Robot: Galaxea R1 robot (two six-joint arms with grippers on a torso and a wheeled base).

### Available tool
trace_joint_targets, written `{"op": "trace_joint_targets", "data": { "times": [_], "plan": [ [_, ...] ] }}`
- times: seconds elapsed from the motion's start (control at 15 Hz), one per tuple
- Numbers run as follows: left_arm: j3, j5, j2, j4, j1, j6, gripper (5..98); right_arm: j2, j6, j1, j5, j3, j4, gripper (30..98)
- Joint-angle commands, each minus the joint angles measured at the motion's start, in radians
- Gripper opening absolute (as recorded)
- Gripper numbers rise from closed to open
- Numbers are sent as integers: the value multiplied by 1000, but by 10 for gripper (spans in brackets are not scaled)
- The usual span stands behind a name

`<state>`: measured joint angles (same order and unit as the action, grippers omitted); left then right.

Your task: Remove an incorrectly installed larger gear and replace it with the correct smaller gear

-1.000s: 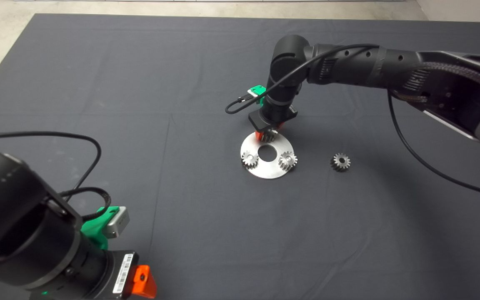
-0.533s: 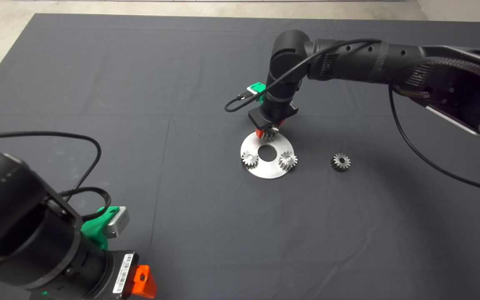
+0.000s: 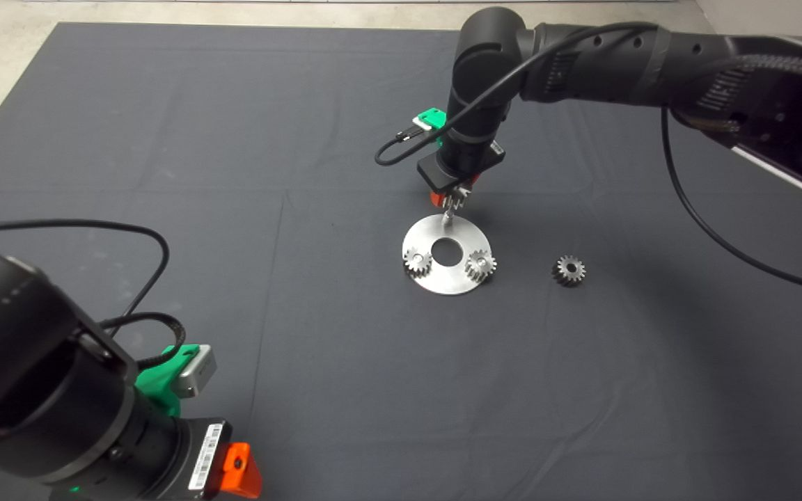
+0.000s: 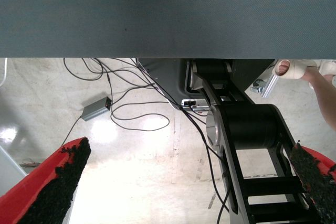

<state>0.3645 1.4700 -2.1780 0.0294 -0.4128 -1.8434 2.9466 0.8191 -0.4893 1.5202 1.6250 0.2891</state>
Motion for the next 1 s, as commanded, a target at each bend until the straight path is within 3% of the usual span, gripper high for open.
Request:
{"op": "trace_joint_targets", "data": {
  "times": [0.0, 0.27, 0.53, 0.93],
  "plan": [
    [-13, 3, 0, -19, -5, -5, 981, -28, -2, -63, 54, -16, 5, 500],
    [-13, 3, 0, -19, -4, -5, 981, -130, -2, -61, 57, -36, -2, 500],
    [-13, 3, 0, -19, 8, -5, 981, -252, -2, -56, 63, -137, -2, 501],
    [-13, 3, 0, -19, 9, -5, 981, -326, -2, -38, 63, -148, 2, 501]
  ]
}}
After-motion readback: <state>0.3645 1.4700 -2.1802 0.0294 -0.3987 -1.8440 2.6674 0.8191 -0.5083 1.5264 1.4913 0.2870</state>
